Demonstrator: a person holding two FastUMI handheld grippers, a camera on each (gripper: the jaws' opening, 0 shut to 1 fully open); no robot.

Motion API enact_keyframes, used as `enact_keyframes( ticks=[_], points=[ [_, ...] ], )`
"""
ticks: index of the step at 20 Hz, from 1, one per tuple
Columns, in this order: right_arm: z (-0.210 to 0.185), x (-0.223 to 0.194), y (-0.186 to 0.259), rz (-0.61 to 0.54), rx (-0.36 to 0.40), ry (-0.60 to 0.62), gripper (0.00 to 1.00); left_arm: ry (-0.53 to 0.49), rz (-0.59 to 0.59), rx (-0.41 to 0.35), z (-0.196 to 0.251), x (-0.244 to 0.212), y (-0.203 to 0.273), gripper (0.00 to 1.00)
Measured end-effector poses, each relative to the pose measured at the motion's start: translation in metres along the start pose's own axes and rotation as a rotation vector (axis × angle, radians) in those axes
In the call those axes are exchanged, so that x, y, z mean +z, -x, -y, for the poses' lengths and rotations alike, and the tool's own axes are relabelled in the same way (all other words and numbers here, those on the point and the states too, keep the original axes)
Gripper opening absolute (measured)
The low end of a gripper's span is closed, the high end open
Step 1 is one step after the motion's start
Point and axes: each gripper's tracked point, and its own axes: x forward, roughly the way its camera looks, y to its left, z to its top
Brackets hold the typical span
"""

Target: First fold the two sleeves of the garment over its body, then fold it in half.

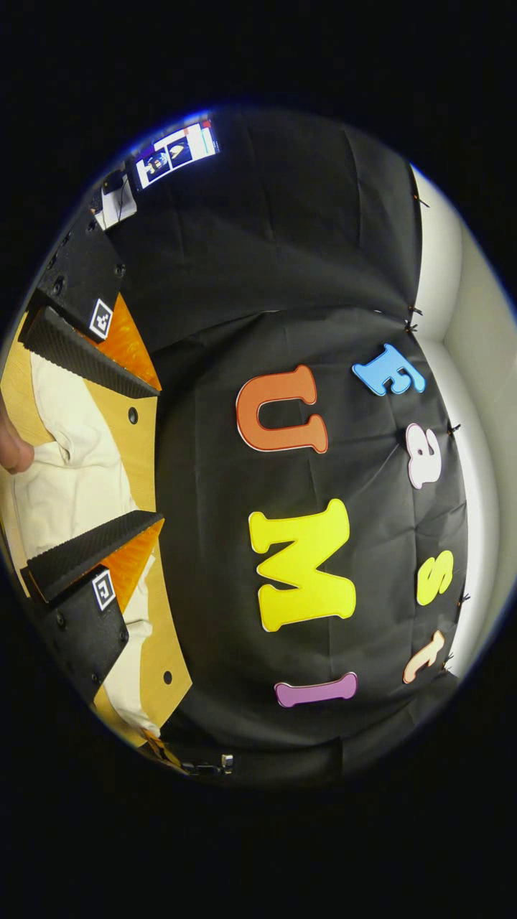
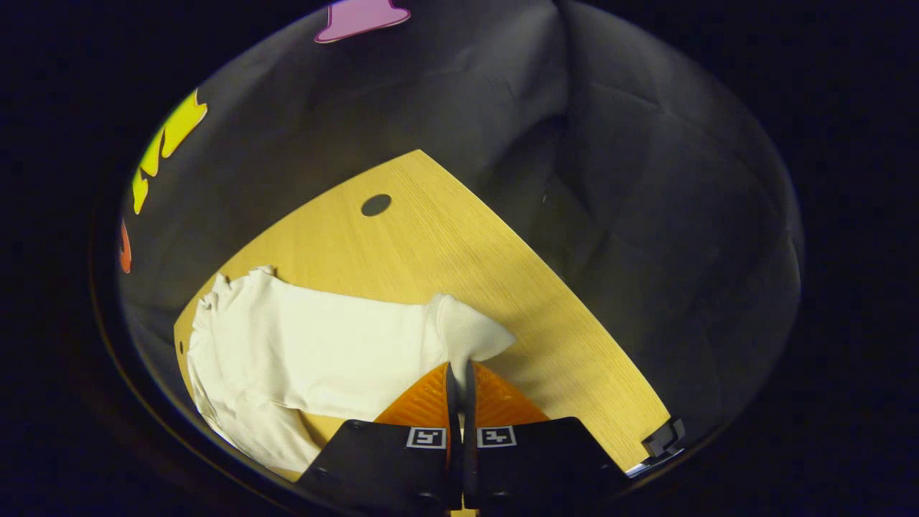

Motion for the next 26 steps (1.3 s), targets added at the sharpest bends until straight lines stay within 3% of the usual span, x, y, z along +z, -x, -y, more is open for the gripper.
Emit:
enact_keyframes(
  ticks=[6, 12, 16, 22, 26],
  points=[
    [-0.119, 0.035, 0.064, 0.112, 0.127, 0.145, 0.01, 0.019, 0.007, -0.058, -0.018, -0.012, -0.012, 1.00],
    [-0.268, 0.015, 0.103, 0.152, 0.252, 0.318, 0.01, 0.007, 0.011, -0.093, -0.051, -0.032, -0.021, 1.00],
    [-0.367, -0.031, 0.120, 0.117, 0.344, 0.440, 0.01, 0.025, -0.003, -0.094, -0.078, -0.051, -0.028, 1.00],
    [-0.514, -0.131, 0.127, 0.072, 0.486, 0.666, 0.01, 0.046, -0.067, -0.072, -0.113, -0.092, -0.035, 1.00],
    [-0.571, -0.208, 0.103, -0.029, 0.497, 0.786, 0.01, 0.063, -0.107, -0.049, -0.138, -0.120, -0.034, 1.00]
  ],
)
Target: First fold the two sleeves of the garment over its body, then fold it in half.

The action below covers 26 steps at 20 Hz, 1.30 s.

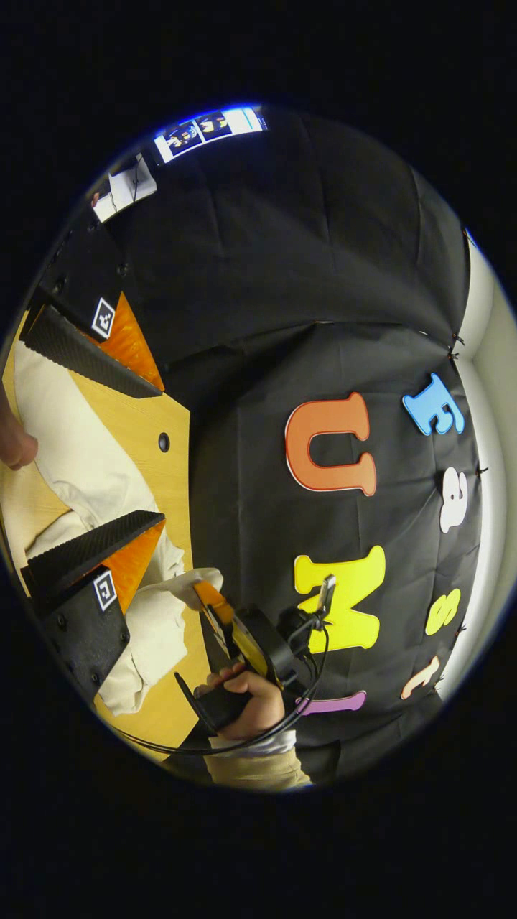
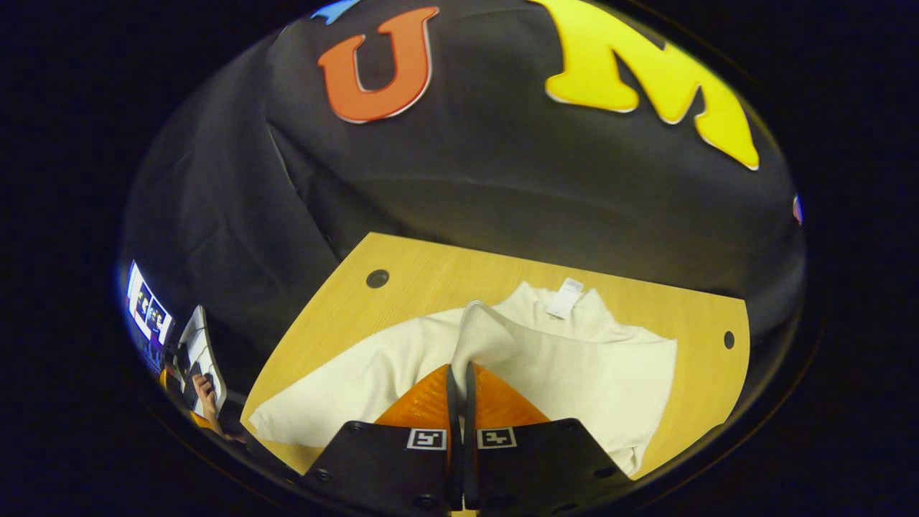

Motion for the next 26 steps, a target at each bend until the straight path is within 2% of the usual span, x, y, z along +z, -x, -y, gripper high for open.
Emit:
enact_keyframes(
  ticks=[5, 8, 10, 11, 12, 13, 14, 15, 18, 19, 20, 21, 24, 25, 26],
  points=[
    [-0.037, -0.049, -0.077, -0.151, -0.023, 0.083, 0.01, 0.007, -0.060, 0.036, -0.022, -0.033, -0.001, 1.00],
    [-0.042, -0.061, -0.096, -0.171, -0.049, 0.075, 0.01, 0.023, -0.081, 0.035, -0.025, -0.046, -0.002, 1.00],
    [-0.050, -0.064, -0.099, -0.177, -0.010, 0.038, 0.07, 0.036, -0.095, 0.050, -0.027, -0.051, -0.003, 1.00],
    [-0.049, -0.061, -0.094, -0.168, 0.010, 0.029, 0.16, 0.039, -0.099, 0.058, -0.028, -0.054, -0.003, 1.00],
    [-0.051, -0.059, -0.092, -0.159, 0.036, 0.024, 0.18, 0.040, -0.100, 0.065, -0.031, -0.056, -0.003, 1.00],
    [-0.054, -0.054, -0.086, -0.148, 0.052, 0.025, 0.41, 0.042, -0.101, 0.070, -0.032, -0.058, -0.003, 1.00],
    [-0.050, -0.050, -0.076, -0.135, 0.049, 0.030, 0.53, 0.045, -0.108, 0.079, -0.034, -0.061, -0.004, 1.00],
    [-0.050, -0.048, -0.069, -0.121, 0.062, 0.024, 0.73, 0.048, -0.117, 0.089, -0.035, -0.063, -0.003, 1.00],
    [-0.042, -0.045, -0.030, -0.084, 0.103, -0.003, 0.87, 0.052, -0.143, 0.160, -0.050, -0.072, 0.002, 1.00],
    [-0.034, -0.049, -0.015, -0.073, 0.106, 0.004, 0.98, 0.052, -0.159, 0.180, -0.053, -0.077, 0.005, 1.00],
    [-0.025, -0.051, 0.000, -0.062, 0.109, 0.017, 0.96, 0.053, -0.175, 0.193, -0.054, -0.082, 0.008, 1.00],
    [-0.018, -0.057, 0.014, -0.051, 0.114, 0.036, 0.99, 0.052, -0.187, 0.212, -0.057, -0.087, 0.010, 1.00],
    [0.016, -0.082, 0.055, -0.031, 0.093, 0.107, 0.98, 0.060, -0.242, 0.294, -0.076, -0.113, 0.021, 1.00],
    [0.020, -0.093, 0.068, -0.031, 0.101, 0.118, 0.95, 0.069, -0.271, 0.322, -0.084, -0.124, 0.025, 1.00],
    [0.026, -0.104, 0.080, -0.033, 0.108, 0.124, 0.99, 0.087, -0.293, 0.350, -0.091, -0.137, 0.029, 1.00]
  ],
)
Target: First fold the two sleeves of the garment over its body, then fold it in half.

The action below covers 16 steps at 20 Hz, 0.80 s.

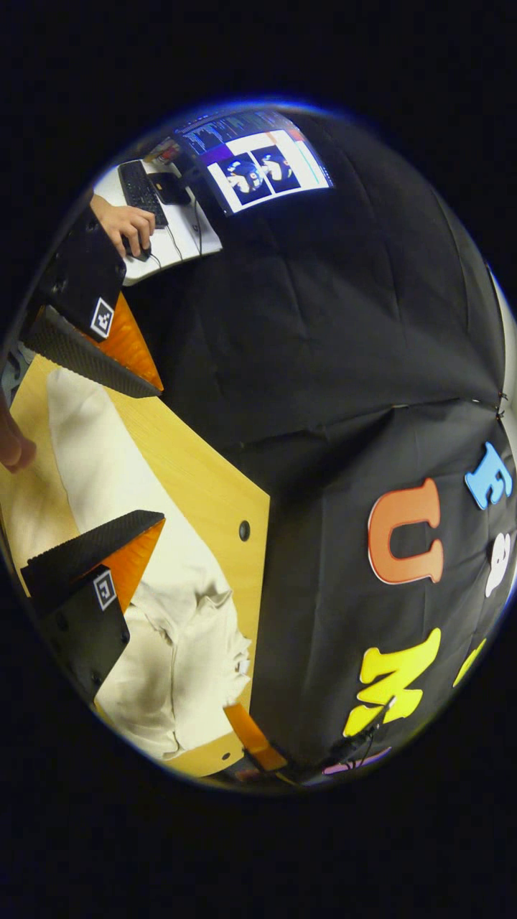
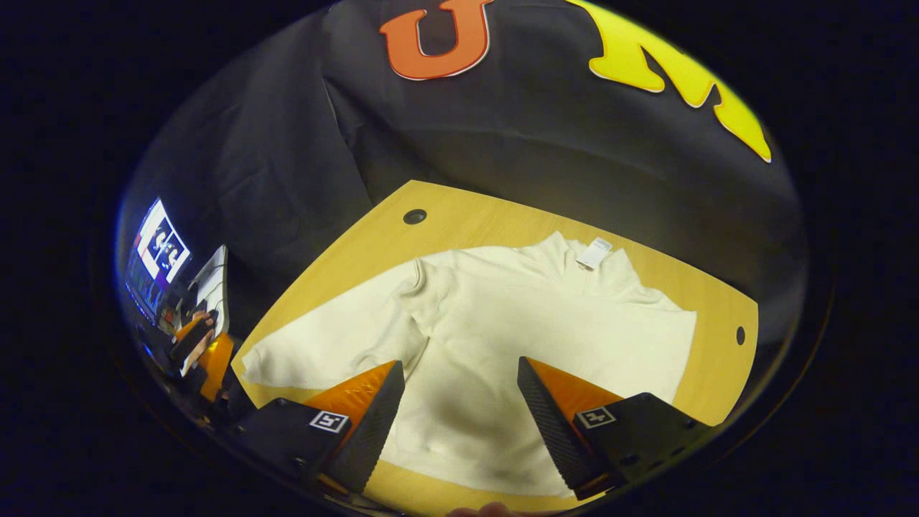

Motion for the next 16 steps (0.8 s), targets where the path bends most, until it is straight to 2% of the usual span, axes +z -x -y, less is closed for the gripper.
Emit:
enact_keyframes(
  ticks=[4, 7, 11, 12, 13, 14, 16],
  points=[
    [0.004, -0.046, 0.034, -0.031, 0.024, -0.064, 0.98, 0.102, -0.157, 0.089, -0.024, -0.053, -0.005, 1.00],
    [0.003, -0.069, 0.043, -0.056, 0.044, -0.087, 0.98, 0.207, -0.270, 0.139, -0.032, -0.087, -0.002, 1.00],
    [0.000, -0.085, 0.042, -0.093, 0.034, -0.082, 0.98, 0.331, -0.426, 0.198, -0.042, -0.121, -0.004, 1.00],
    [-0.001, -0.086, 0.041, -0.098, 0.027, -0.077, 0.96, 0.349, -0.452, 0.196, -0.042, -0.126, -0.005, 1.00],
    [-0.005, -0.088, 0.040, -0.102, 0.026, -0.073, 0.99, 0.351, -0.480, 0.217, -0.047, -0.131, -0.005, 1.00],
    [-0.009, -0.090, 0.039, -0.112, 0.028, -0.069, 0.95, 0.360, -0.507, 0.236, -0.052, -0.135, -0.005, 1.00],
    [-0.015, -0.093, 0.036, -0.125, 0.024, -0.056, 0.98, 0.429, -0.563, 0.222, -0.049, -0.143, -0.009, 1.00]
  ],
)
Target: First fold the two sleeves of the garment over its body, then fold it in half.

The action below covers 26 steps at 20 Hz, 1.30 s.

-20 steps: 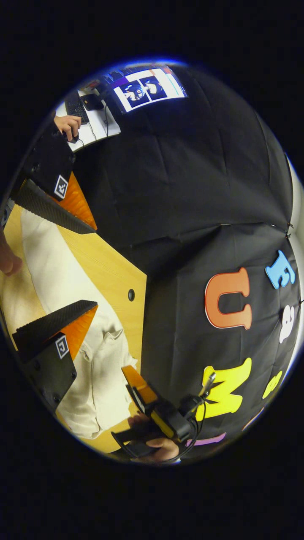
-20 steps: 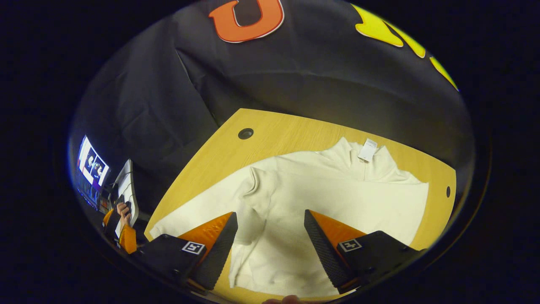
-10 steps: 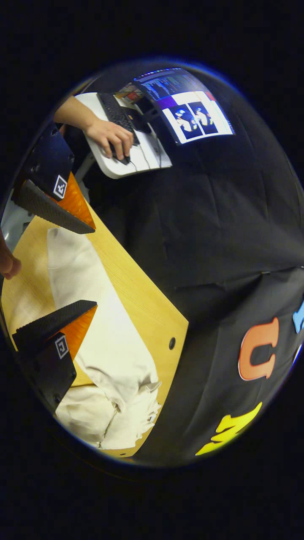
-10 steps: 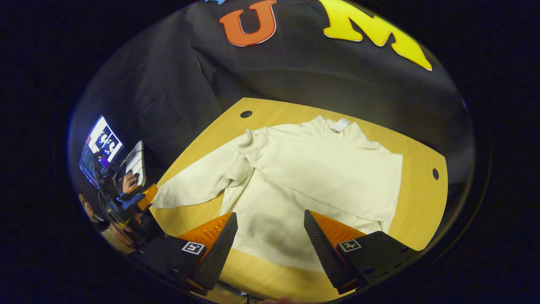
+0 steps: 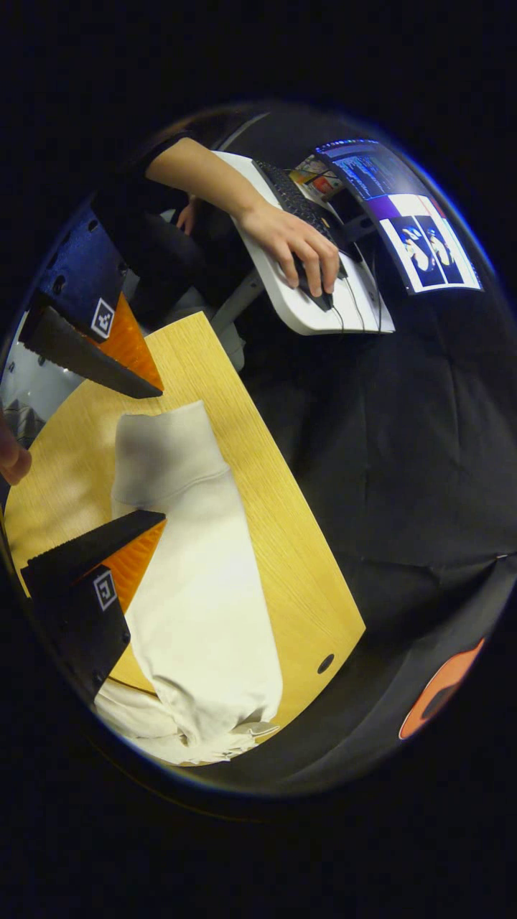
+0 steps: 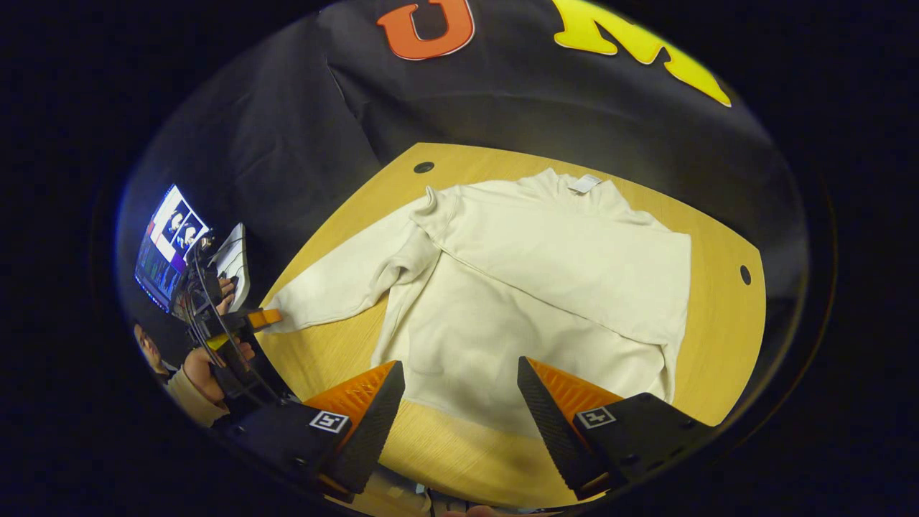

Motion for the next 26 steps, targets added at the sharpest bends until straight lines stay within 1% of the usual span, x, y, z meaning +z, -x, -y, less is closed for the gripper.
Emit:
enact_keyframes(
  ticks=[1, 2, 4, 5, 6, 7, 9, 12, 13, 14, 15, 16, 17, 18, 19, 21, 22, 23, 25, 26],
  points=[
    [-0.003, 0.000, -0.002, -0.001, -0.003, 0.009, 0.96, 0.030, -0.029, -0.014, 0.001, -0.002, -0.004, 1.00],
    [-0.007, -0.002, -0.003, -0.005, -0.005, 0.016, 0.99, 0.045, -0.050, -0.023, 0.002, -0.001, -0.006, 1.00],
    [-0.013, -0.005, -0.006, -0.020, -0.005, 0.021, 0.98, 0.024, -0.072, -0.041, 0.005, 0.001, -0.012, 0.98],
    [-0.015, -0.008, -0.007, -0.026, -0.002, 0.020, 0.99, 0.017, -0.084, -0.038, 0.003, 0.002, -0.014, 0.92],
    [-0.018, -0.009, -0.007, -0.030, -0.002, 0.021, 0.96, 0.010, -0.083, -0.036, 0.003, 0.005, -0.016, 0.97],
    [-0.021, -0.012, -0.007, -0.032, -0.002, 0.023, 0.99, 0.000, -0.093, -0.028, 0.002, 0.004, -0.017, 0.91],
    [-0.021, -0.018, -0.005, -0.040, -0.005, 0.028, 0.99, -0.026, -0.106, -0.017, 0.001, 0.004, -0.019, 0.88],
    [-0.011, -0.028, 0.001, -0.045, -0.024, 0.020, 0.99, -0.051, -0.114, -0.029, 0.006, 0.007, -0.019, 0.82],
    [-0.006, -0.032, 0.004, -0.041, -0.034, 0.012, 0.99, -0.056, -0.118, -0.034, 0.007, 0.007, -0.021, 0.76],
    [0.000, -0.036, 0.009, -0.039, -0.043, -0.001, 0.98, -0.060, -0.123, -0.036, 0.008, 0.007, -0.020, 0.73],
    [0.004, -0.043, 0.012, -0.040, -0.048, -0.016, 0.96, -0.062, -0.127, -0.041, 0.010, 0.008, -0.021, 0.67],
    [0.010, -0.048, 0.016, -0.039, -0.052, -0.033, 0.98, -0.065, -0.128, -0.053, 0.014, 0.008, -0.021, 0.72],
    [0.017, -0.054, 0.020, -0.037, -0.060, -0.051, 0.99, -0.075, -0.129, -0.066, 0.019, 0.009, -0.021, 0.52],
    [0.024, -0.059, 0.023, -0.033, -0.068, -0.071, 0.99, -0.095, -0.130, -0.071, 0.022, 0.009, -0.022, 0.51],
    [0.030, -0.066, 0.026, -0.028, -0.075, -0.090, 0.99, -0.111, -0.128, -0.066, 0.022, 0.010, -0.021, 0.29],
    [0.049, -0.075, 0.029, -0.015, -0.108, -0.120, 0.99, -0.126, -0.130, -0.051, 0.024, 0.012, -0.019, 0.22],
    [0.056, -0.081, 0.030, -0.021, -0.121, -0.134, 0.95, -0.136, -0.121, -0.042, 0.025, 0.015, -0.016, 0.20],
    [0.063, -0.087, 0.030, -0.024, -0.132, -0.151, 0.99, -0.152, -0.109, -0.034, 0.028, 0.020, -0.012, 0.15],
    [0.073, -0.094, 0.032, -0.015, -0.146, -0.171, 0.98, -0.187, -0.090, -0.049, 0.042, 0.031, 0.000, 0.10],
    [0.078, -0.097, 0.034, -0.010, -0.149, -0.179, 0.98, -0.210, -0.071, -0.061, 0.052, 0.039, 0.007, 0.09]
  ],
)
